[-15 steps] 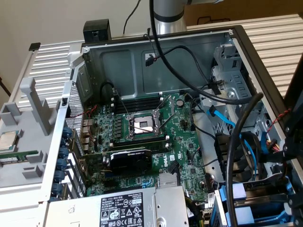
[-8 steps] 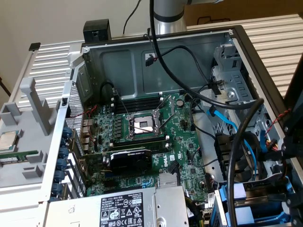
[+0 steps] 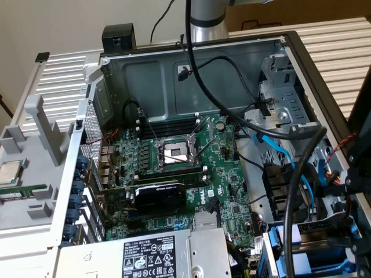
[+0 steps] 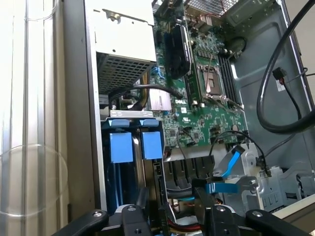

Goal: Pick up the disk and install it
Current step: 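Insert the first disk wire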

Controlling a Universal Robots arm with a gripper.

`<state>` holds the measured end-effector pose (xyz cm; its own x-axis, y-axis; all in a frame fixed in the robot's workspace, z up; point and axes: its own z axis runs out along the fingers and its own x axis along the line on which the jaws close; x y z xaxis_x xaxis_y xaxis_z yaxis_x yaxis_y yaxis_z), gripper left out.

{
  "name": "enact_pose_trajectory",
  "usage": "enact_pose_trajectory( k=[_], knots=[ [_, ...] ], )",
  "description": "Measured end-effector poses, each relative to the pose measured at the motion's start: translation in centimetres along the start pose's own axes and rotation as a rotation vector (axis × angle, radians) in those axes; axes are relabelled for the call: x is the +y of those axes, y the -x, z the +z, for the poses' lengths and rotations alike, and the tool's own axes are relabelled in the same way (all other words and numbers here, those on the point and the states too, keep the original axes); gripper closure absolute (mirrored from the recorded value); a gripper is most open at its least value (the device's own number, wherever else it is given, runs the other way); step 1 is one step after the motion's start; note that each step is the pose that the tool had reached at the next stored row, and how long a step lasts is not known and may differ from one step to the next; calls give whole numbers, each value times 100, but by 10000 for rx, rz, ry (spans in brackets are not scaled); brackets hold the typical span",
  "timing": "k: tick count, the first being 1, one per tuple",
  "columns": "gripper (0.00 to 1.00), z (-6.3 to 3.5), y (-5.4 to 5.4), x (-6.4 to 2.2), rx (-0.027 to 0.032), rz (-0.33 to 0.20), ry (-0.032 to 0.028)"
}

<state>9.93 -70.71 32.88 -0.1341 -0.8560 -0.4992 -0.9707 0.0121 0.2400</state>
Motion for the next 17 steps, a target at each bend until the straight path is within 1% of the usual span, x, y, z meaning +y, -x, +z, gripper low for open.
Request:
enact_pose_trajectory(
  k=[3, 5, 7, 9, 13, 14, 17],
  knots=[
    [50, -14, -21, -18, -20, 18, 53],
    [50, -16, -22, -21, -22, 17, 54],
    [50, -16, -34, -24, -58, 9, 60],
    [50, -15, -49, -33, -90, -14, 81],
    [50, -12, -57, -40, -178, -97, 161],
    [50, -12, -58, -42, -193, -122, 182],
    [50, -9, -59, -47, -209, -181, 231]
  ],
)
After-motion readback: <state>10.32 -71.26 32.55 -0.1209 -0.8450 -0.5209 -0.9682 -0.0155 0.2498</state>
